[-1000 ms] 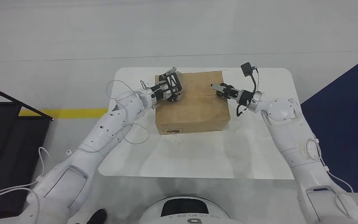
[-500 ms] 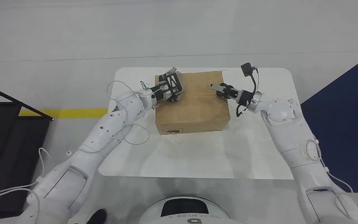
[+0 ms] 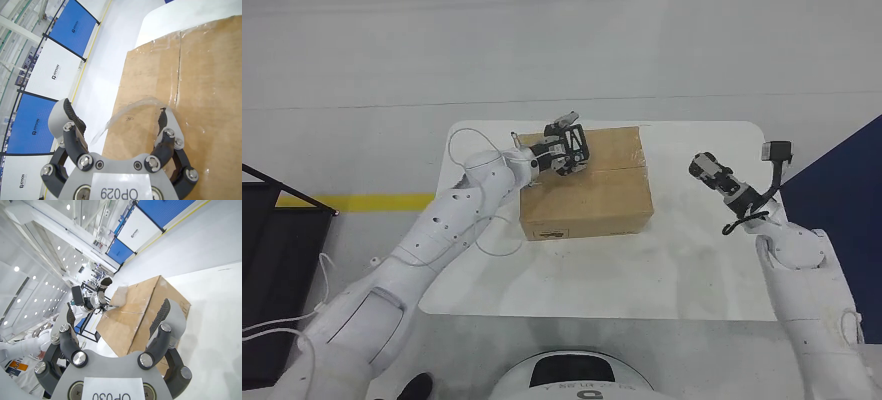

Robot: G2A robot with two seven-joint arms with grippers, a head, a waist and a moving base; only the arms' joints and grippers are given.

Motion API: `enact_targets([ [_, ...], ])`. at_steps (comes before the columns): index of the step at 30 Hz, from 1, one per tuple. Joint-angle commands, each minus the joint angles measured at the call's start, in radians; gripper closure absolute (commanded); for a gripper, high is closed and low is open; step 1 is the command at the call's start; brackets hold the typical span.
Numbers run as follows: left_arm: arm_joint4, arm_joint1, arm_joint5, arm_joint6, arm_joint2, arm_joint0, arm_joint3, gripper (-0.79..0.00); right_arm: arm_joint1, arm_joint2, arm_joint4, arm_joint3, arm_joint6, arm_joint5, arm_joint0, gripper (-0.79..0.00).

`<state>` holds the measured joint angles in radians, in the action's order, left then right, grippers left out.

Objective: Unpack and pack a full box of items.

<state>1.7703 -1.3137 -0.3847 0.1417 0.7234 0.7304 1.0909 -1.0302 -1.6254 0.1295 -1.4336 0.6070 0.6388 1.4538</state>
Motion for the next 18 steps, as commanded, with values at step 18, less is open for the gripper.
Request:
enact_targets([
  [18, -0.011, -0.168, 0.003, 0.047, -0.2, -0.171, -0.19, -0.785, 0.0, -0.084, 0.076, -0.04, -0.053, 0.046, 0.179, -0.785],
])
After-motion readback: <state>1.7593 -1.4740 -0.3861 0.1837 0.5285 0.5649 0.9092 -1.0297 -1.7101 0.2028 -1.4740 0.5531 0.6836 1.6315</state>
